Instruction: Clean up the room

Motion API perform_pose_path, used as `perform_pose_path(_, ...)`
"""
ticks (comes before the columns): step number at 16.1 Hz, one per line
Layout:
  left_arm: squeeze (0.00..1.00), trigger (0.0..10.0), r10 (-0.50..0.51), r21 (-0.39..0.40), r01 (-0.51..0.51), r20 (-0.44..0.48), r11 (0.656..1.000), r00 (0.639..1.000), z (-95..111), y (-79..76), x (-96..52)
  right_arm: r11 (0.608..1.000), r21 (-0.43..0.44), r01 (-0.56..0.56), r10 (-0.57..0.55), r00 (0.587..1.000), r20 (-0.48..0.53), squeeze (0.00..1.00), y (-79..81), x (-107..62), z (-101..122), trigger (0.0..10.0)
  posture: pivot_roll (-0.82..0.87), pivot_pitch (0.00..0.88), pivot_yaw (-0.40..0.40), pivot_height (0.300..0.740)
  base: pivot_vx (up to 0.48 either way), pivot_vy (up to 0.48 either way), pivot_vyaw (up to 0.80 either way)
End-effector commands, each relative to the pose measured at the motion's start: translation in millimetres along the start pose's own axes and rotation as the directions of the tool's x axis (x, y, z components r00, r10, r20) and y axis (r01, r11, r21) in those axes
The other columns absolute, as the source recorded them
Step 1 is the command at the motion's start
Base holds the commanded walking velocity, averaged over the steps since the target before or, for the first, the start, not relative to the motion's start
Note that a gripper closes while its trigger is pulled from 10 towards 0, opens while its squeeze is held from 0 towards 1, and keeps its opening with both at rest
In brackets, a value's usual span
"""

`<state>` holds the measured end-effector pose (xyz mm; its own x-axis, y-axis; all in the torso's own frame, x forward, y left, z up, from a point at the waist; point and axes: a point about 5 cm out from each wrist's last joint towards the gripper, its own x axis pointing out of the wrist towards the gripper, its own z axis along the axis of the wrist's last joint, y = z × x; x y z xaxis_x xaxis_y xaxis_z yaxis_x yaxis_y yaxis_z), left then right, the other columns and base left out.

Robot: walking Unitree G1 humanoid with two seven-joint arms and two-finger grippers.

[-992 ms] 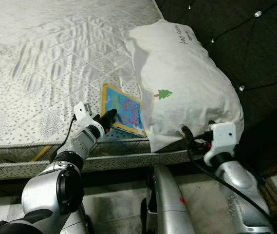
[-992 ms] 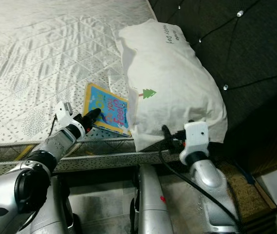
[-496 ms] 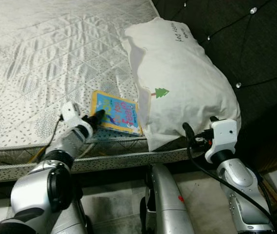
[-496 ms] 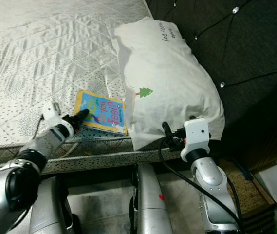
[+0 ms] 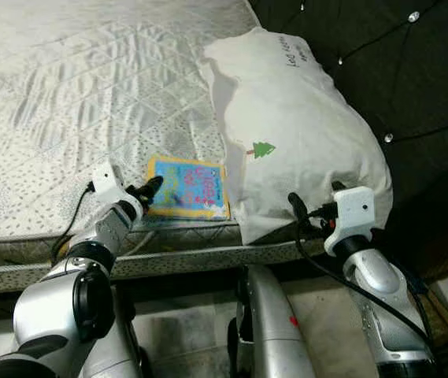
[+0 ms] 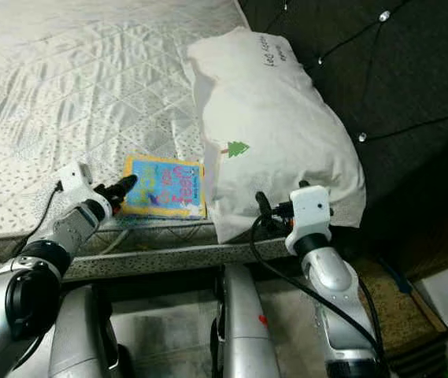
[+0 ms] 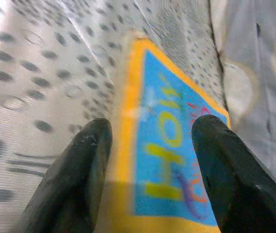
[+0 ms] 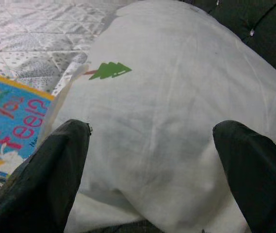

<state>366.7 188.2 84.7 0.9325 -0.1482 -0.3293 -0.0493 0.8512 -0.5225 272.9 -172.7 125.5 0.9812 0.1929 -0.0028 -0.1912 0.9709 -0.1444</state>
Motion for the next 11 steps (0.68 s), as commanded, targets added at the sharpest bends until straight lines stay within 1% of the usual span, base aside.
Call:
perform_pose_path(1, 1.00, 10.0, 0.025, 0.022, -0.025, 0.002, 0.999, 1.000, -1.9, 2.6, -0.7, 1.000, -0.009, 0.018, -0.018, 1.000, -0.008, 0.00, -4.2, -1.1, -2.6, 10.0, -0.16, 0.098, -0.100, 0.516, 0.000, 0.000, 0.00)
perform_pose_path(4, 1.00, 10.0, 0.002, 0.035, -0.002, 0.025, 0.999, 1.000, -4.2, -1.4, -0.2, 1.000, -0.001, 0.018, -0.018, 1.000, -0.004, 0.00, -2.1, -0.7, -3.6, 10.0, -0.14, 0.090, -0.098, 0.516, 0.000, 0.000, 0.00)
perform_pose_path(6, 1.00, 10.0, -0.001, 0.045, -0.003, 0.097, 0.999, 0.995, -0.3, -0.3, -2.5, 1.000, 0.019, 0.010, -0.010, 1.000, 0.007, 0.00, 4.4, 3.5, -2.4, 10.0, -0.12, 0.080, -0.092, 0.516, 0.000, 0.000, 0.00)
perform_pose_path(7, 1.00, 10.0, 0.007, 0.051, -0.015, 0.156, 0.999, 0.988, 2.5, 1.6, -5.8, 0.999, 0.036, 0.012, -0.012, 1.000, 0.010, 0.00, 7.0, 5.1, -3.4, 10.0, -0.09, 0.071, -0.093, 0.516, 0.000, 0.000, 0.00)
perform_pose_path(8, 1.00, 10.0, 0.025, 0.071, -0.043, 0.242, 0.997, 0.970, 6.9, 5.4, -14.1, 0.998, 0.062, 0.018, -0.018, 1.000, 0.007, 0.00, 10.2, 8.1, -5.4, 10.0, -0.06, 0.065, -0.093, 0.516, 0.000, 0.000, 0.00)
perform_pose_path(9, 1.00, 10.0, 0.035, 0.097, -0.067, 0.299, 0.993, 0.954, 9.1, 7.7, -22.2, 0.997, 0.080, 0.022, -0.023, 1.000, 0.003, 0.00, 12.5, 10.2, -7.1, 10.0, -0.04, 0.063, -0.092, 0.516, 0.000, 0.000, 0.00)
perform_pose_path(10, 1.00, 10.0, 0.012, 0.251, -0.114, 0.376, 0.961, 0.927, 6.4, 11.1, -45.1, 0.993, 0.118, 0.021, -0.021, 1.000, -0.002, 0.00, 19.1, 15.8, -8.9, 10.0, -0.01, 0.051, -0.094, 0.516, 0.000, 0.000, 0.00)
perform_pose_path(11, 1.00, 10.0, 0.011, 0.281, -0.132, 0.393, 0.951, 0.920, 4.9, 11.6, -51.8, 0.991, 0.133, 0.022, -0.021, 1.000, -0.004, 0.00, 20.8, 17.3, -9.1, 10.0, -0.01, 0.051, -0.094, 0.516, 0.000, 0.000, 0.00)
